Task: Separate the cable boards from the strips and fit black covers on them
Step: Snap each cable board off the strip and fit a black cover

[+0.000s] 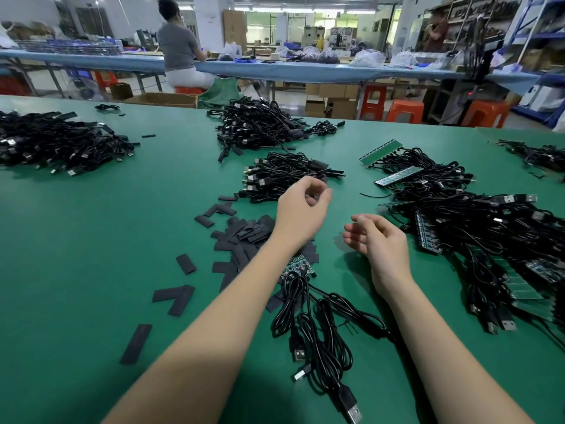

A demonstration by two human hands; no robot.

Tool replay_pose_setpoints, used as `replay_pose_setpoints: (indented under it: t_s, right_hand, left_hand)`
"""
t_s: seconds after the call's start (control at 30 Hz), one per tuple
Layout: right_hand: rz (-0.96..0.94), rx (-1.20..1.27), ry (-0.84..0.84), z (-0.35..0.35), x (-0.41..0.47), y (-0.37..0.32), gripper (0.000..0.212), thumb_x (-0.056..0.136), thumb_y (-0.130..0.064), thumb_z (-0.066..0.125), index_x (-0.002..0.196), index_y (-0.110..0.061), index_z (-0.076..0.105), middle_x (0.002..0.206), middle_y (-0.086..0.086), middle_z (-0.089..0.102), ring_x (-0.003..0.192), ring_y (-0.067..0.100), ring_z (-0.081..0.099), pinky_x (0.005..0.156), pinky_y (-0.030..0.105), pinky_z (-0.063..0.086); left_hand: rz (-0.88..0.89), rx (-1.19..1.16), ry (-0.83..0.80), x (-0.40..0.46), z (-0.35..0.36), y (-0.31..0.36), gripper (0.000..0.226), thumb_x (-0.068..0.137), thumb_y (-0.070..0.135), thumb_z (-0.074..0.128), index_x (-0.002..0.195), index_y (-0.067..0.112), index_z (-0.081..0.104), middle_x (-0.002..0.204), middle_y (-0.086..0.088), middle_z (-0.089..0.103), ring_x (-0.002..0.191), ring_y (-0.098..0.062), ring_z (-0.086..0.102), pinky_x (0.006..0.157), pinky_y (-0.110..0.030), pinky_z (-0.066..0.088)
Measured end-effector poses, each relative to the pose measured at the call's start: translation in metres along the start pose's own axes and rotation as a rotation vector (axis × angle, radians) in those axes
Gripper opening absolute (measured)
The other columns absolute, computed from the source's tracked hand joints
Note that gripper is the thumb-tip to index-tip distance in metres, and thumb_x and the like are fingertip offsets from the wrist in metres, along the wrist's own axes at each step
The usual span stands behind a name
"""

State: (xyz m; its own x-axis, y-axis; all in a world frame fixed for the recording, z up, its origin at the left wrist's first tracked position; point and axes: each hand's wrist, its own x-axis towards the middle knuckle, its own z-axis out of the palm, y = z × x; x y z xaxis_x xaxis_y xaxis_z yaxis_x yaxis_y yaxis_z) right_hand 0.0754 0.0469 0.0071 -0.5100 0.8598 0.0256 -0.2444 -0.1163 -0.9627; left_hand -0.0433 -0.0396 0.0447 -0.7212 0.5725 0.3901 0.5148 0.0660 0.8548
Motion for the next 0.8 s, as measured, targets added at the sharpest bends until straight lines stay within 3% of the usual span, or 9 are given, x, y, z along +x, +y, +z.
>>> replay_pose_setpoints:
  t_s: [0.1, 0.2, 0.27, 0.37, 0.43, 0.5, 0.6, 0.8]
  right_hand:
    - [0.006, -0.127, -0.065, 0.002, -0.003, -0.004, 0.014, 0.096, -0.008, 0.060, 0.087, -0.009, 0.071, 0.073, 0.009, 0.072, 0.057, 0.013, 0.065, 0.057, 0.019, 0.054]
    - [-0.017, -0.447, -0.188, 0.008, -0.010, -0.013, 0.014, 0.094, -0.018, 0.065, 0.083, -0.017, 0.074, 0.074, 0.000, 0.075, 0.054, 0.009, 0.060, 0.054, 0.017, 0.046]
    - [-0.078, -0.739, -0.300, 0.015, -0.015, -0.022, 0.015, 0.091, -0.030, 0.069, 0.081, -0.021, 0.075, 0.074, -0.007, 0.075, 0.057, 0.005, 0.061, 0.060, 0.020, 0.045]
    - [-0.095, -1.173, -0.450, 0.031, -0.026, -0.037, 0.029, 0.079, -0.055, 0.074, 0.082, -0.026, 0.075, 0.075, -0.010, 0.073, 0.070, 0.003, 0.064, 0.065, 0.024, 0.047]
    - [-0.045, -1.328, -0.498, 0.041, -0.034, -0.040, 0.047, 0.068, -0.064, 0.079, 0.090, -0.024, 0.074, 0.085, -0.008, 0.074, 0.082, 0.009, 0.067, 0.074, 0.027, 0.054]
    - [-0.008, -1.357, -0.495, 0.048, -0.042, -0.040, 0.057, 0.059, -0.065, 0.085, 0.095, -0.023, 0.071, 0.092, -0.005, 0.073, 0.088, 0.015, 0.068, 0.080, 0.031, 0.056]
    - [0.035, -1.271, -0.477, 0.049, -0.044, -0.039, 0.054, 0.054, -0.059, 0.091, 0.087, -0.025, 0.065, 0.089, -0.004, 0.071, 0.081, 0.014, 0.065, 0.069, 0.029, 0.050]
    - [0.228, -0.862, -0.554, 0.029, -0.032, -0.047, 0.048, 0.061, -0.035, 0.095, 0.096, -0.019, 0.065, 0.083, 0.000, 0.064, 0.070, 0.014, 0.055, 0.063, 0.026, 0.040]
  left_hand:
    - [-0.084, -0.095, -0.016, -0.016, -0.006, -0.001, 0.015, 0.098, 0.032, 0.061, 0.098, 0.021, 0.070, 0.082, 0.015, 0.065, 0.067, 0.005, 0.056, 0.067, -0.013, 0.043]
    - [-0.144, -0.132, -0.039, -0.022, -0.017, 0.000, 0.019, 0.099, 0.033, 0.058, 0.101, 0.018, 0.070, 0.096, 0.007, 0.071, 0.087, -0.013, 0.066, 0.088, -0.034, 0.054]
    - [-0.154, -0.153, -0.046, -0.024, -0.024, 0.000, 0.018, 0.100, 0.030, 0.057, 0.100, 0.018, 0.070, 0.100, 0.004, 0.073, 0.091, -0.017, 0.067, 0.091, -0.038, 0.054]
    - [-0.157, -0.191, -0.046, -0.027, -0.029, -0.004, 0.016, 0.101, 0.025, 0.055, 0.094, 0.019, 0.069, 0.093, 0.007, 0.072, 0.074, 0.001, 0.063, 0.075, -0.027, 0.051]
    - [-0.169, -0.217, -0.046, -0.027, -0.030, -0.007, 0.017, 0.101, 0.024, 0.055, 0.094, 0.018, 0.069, 0.091, 0.009, 0.072, 0.068, 0.007, 0.060, 0.069, -0.018, 0.047]
    - [-0.175, -0.225, -0.047, -0.026, -0.032, -0.006, 0.018, 0.101, 0.024, 0.055, 0.094, 0.019, 0.070, 0.090, 0.010, 0.072, 0.069, 0.007, 0.061, 0.068, -0.016, 0.046]
    - [-0.168, -0.229, -0.067, -0.027, -0.032, -0.005, 0.017, 0.100, 0.024, 0.056, 0.091, 0.020, 0.070, 0.092, 0.007, 0.074, 0.073, 0.002, 0.062, 0.070, -0.018, 0.046]
    - [-0.165, -0.219, -0.079, -0.027, -0.033, -0.006, 0.015, 0.099, 0.028, 0.060, 0.090, 0.021, 0.070, 0.094, 0.000, 0.075, 0.077, -0.007, 0.062, 0.078, -0.031, 0.053]
